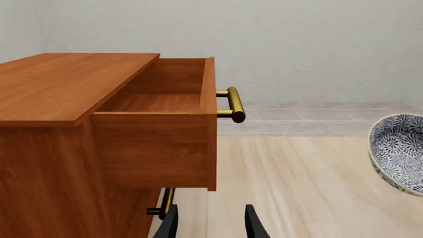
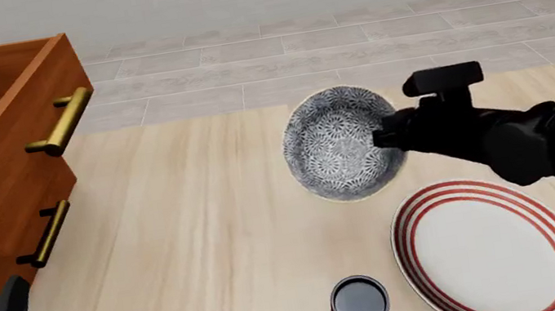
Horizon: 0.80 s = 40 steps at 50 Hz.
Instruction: Put the bowl on the plate.
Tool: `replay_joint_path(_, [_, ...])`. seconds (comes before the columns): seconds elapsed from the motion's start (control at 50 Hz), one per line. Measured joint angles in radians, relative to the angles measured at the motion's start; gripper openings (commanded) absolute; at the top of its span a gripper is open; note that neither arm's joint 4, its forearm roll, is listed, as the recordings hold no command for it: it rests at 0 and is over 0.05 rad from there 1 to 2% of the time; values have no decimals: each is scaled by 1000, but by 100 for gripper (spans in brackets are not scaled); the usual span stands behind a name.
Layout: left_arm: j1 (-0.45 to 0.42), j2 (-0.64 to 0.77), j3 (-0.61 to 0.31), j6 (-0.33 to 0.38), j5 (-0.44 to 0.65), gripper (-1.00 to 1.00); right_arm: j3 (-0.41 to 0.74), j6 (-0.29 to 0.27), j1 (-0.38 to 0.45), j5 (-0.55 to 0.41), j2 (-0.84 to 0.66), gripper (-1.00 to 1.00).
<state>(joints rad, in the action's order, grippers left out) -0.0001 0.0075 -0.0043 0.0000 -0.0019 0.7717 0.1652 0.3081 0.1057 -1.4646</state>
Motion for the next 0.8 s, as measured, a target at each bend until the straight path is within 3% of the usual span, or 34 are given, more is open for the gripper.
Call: replay_joint_path(0.8, [0, 0, 0, 0, 0, 100, -389, 115, -265, -62, 465, -100])
